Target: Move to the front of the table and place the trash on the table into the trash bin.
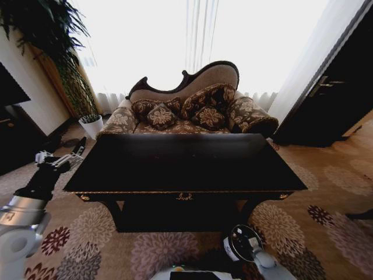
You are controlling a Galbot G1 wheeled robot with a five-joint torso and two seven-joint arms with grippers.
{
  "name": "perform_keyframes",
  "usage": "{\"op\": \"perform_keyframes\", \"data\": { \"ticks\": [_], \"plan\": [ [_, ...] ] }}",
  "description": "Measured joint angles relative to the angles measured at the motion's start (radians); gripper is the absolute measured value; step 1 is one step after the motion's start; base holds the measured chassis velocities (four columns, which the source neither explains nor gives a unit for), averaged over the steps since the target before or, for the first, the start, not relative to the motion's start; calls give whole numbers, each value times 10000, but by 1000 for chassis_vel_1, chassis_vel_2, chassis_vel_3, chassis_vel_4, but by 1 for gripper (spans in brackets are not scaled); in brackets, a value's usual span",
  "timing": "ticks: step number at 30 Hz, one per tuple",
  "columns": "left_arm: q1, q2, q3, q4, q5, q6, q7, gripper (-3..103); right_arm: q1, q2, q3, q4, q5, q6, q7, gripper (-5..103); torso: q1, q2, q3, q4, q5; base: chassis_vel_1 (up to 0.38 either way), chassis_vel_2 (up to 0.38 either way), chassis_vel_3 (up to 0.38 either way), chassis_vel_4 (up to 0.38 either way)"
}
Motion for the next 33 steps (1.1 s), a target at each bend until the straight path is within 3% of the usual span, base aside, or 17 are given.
{"op": "perform_keyframes", "data": {
  "ticks": [2, 4, 5, 7, 10, 11, 12, 14, 17, 20, 28, 33],
  "plan": [
    [10, 19, -41, -2, -7, -3, 0, 100, 0, 21, 25, -59, -66, -67, 76, -3, -1, 0, 0, -1, 1, 0, 0, 0, 0],
    [50, 43, -108, -22, -35, -10, 1, 100, -30, 68, 85, -98, -128, -192, 185, 1, 0, 0, 0, -1, 1, 0, 0, 0, 0],
    [93, 58, -167, -52, -62, -16, 5, 100, -60, 106, 157, -139, -156, -278, 279, 8, 0, 0, 0, 0, 3, 0, 0, 0, 0],
    [108, 64, -190, -71, -79, -17, 5, 100, -73, 115, 192, -170, -171, -302, 323, 8, 0, 0, 0, 0, 3, 0, 0, 0, 0],
    [147, 80, -246, -175, -145, -17, 7, 100, -182, 110, 343, -244, -268, -342, 368, 25, 0, 0, 0, 0, 0, 0, 0, 0, 0],
    [156, 82, -253, -204, -161, -18, 8, 100, -242, 96, 375, -231, -273, -343, 355, 25, 0, 0, 0, 0, 2, 0, 0, 0, 0],
    [167, 82, -263, -239, -174, -18, 9, 100, -344, 65, 420, -161, -275, -344, 302, 35, 0, 0, 0, -1, 1, 0, 0, 0, 0],
    [172, 78, -265, -261, -178, -18, 9, 100, -424, 45, 444, -83, -275, -344, 255, 35, 0, 0, 0, -1, 0, 0, 0, 0, 0],
    [206, 31, -266, -346, -183, -18, 11, 100, -661, 25, 457, 217, -259, -344, 163, 51, 0, 0, 0, -1, 1, 0, 0, 0, 0],
    [234, -1, -292, -393, -191, -18, 12, 100, -771, 25, 447, 410, -218, -343, 133, 57, 0, 0, 0, -1, -1, 0, 0, 0, 0],
    [336, -5, -544, -490, -356, -20, 15, 100, -1135, 146, 359, 1124, -103, -231, 28, 89, 0, 0, -1, 0, 0, 0, 0, 0, 0],
    [330, -43, -559, -511, -448, -21, 15, 100, -1869, 402, 355, 2345, -46, 286, -366, 100, -1, 0, -1, 0, 2, 0, 0, 0, 0]
  ]
}}
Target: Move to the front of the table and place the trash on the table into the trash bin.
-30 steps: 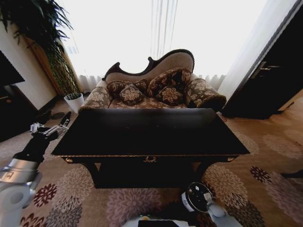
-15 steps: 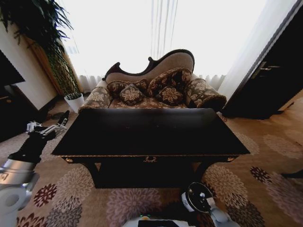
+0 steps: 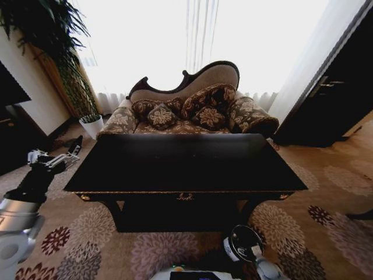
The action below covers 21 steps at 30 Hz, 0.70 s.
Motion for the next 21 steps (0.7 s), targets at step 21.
{"op": "perform_keyframes", "data": {
  "ticks": [21],
  "plan": [
    [-103, -378, 595, 91, 185, -10, -100, 100, -4281, 580, 796, 6413, -298, 3039, -2531, 100, 0, 1, -1, -2, -2, 0, 0, 0, 0]
  ]
}}
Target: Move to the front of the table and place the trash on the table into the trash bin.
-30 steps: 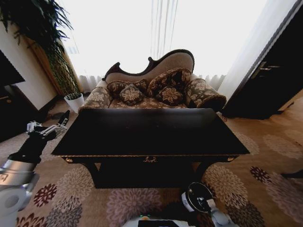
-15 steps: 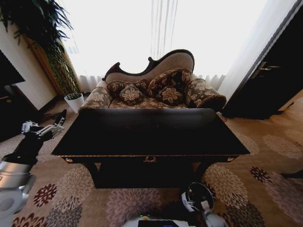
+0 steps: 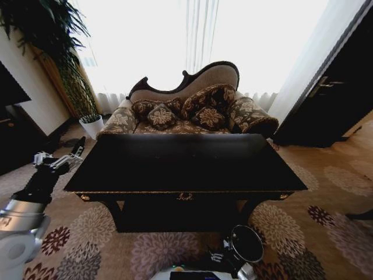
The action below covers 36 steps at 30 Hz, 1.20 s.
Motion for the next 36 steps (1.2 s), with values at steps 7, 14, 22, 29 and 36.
{"op": "perform_keyframes", "data": {
  "ticks": [7, 14, 22, 29, 36],
  "plan": [
    [-1, -42, -36, 52, -12, -29, -133, 100, -1209, -135, -35, 2610, 296, 531, -932, 100, 0, 0, 0, 1, -2, 0, 0, 0, 0],
    [90, 38, -299, -112, -236, -23, -180, 100, -1466, -465, 28, 3737, 583, 670, -1610, 100, 0, 0, 1, 2, 0, 0, 0, 0, 0],
    [189, 100, -607, -194, -381, 0, -204, 100, -1161, -769, 326, 4893, 1836, 635, -1573, 100, 0, 0, 1, 2, 1, 0, 0, 0, 0],
    [449, -149, -410, -417, -36, -7, -206, 100, 221, -905, 1092, 5866, 3385, -1487, 1884, 100, 0, -1, 2, 3, 1, 0, 0, 0, 0],
    [529, -252, -169, -610, 273, 13, -321, 100, 804, -840, 1837, 6550, 3893, -2918, 3817, 100, 0, -1, 2, 2, 0, 0, 0, 0, 0]
  ]
}}
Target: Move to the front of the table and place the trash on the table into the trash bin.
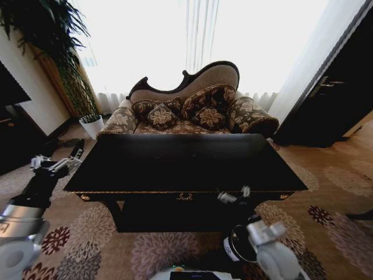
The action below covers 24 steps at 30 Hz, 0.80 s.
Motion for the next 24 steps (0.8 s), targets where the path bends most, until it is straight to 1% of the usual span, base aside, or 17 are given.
{"op": "perform_keyframes", "data": {
  "ticks": [1, 3, 4, 5, 9, 14, 17, 21, 24],
  "plan": [
    [36, -23, 41, -54, 153, 59, -113, 100, 78, 10, 347, 56, -261, -203, 244, 100, 0, 0, 0, 0, 0, 0, 0, 0, 0],
    [76, -52, 45, -97, 346, 210, -342, 100, 124, 7, 914, 106, -698, -430, 387, 100, 0, 0, 1, 0, 2, 0, 0, 0, 0],
    [76, -52, 45, -97, 346, 210, -342, 100, 124, 7, 914, 106, -698, -430, 387, 100, 0, 0, 1, 0, 2, 0, 0, 0, 0],
    [83, -58, 40, -98, 390, 267, -441, 100, 139, -8, 1166, 163, -725, -548, 414, 100, 0, 0, 0, -1, 1, 0, 0, 0, 0],
    [77, -94, -87, -76, 417, 472, -712, 100, 269, -124, 1927, 317, -325, -963, 328, 100, 0, 0, 0, -1, 0, 0, 0, 0, 0],
    [-2, -58, -262, 291, 418, 587, -965, 100, 459, -367, 2317, 193, -175, -955, 37, 100, 0, 0, 0, 0, 1, 0, 0, 0, 0],
    [-95, 139, -489, 919, 350, 604, -1110, 100, 439, -627, 2607, 161, 153, -877, -126, 100, 1, 0, 0, -1, -1, 0, 0, 0, 0],
    [-119, 183, -538, 1230, 317, 605, -1110, 100, 436, -615, 2646, 252, 317, -871, -168, 100, 0, 0, 0, 0, -4, 0, 0, 0, 0],
    [-119, 128, -484, 1234, 315, 603, -1061, 100, 448, -515, 2637, 288, 369, -872, -200, 100, 0, 0, -1, 0, -1, 0, 0, 0, 0]
  ]
}}
